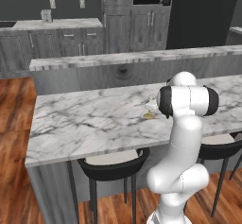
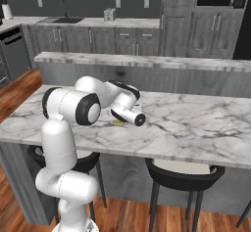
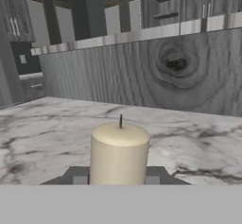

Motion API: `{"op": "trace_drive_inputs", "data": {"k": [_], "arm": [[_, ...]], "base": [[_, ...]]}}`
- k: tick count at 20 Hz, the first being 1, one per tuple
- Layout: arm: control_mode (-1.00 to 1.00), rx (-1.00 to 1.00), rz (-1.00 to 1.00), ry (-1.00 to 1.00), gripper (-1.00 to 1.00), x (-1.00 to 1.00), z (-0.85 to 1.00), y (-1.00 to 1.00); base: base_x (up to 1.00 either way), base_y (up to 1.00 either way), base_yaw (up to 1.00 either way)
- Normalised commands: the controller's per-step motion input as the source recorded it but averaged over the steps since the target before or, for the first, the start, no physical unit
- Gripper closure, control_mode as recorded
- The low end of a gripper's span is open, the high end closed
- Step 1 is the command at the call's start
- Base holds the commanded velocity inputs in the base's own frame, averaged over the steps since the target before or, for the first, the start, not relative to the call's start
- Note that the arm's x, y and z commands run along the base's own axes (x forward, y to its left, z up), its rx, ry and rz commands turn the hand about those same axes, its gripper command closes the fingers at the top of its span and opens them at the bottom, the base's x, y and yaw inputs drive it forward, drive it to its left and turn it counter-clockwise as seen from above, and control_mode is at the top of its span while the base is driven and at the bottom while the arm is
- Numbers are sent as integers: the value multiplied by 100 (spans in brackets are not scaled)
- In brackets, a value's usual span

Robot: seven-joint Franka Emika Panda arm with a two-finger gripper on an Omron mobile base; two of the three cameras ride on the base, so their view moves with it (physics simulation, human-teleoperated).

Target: Get the candle and the beer from the cabinet and move them to the dining counter.

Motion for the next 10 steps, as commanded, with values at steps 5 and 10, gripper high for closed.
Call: {"op": "trace_drive_inputs", "data": {"k": [5, 10], "arm": [[-100, 0, 0, 0, 100, 0, 0, 0], [-100, 0, 0, 0, -100, 0, 0, 0]], "base": [[0, 0, 0], [0, 0, 0]]}}
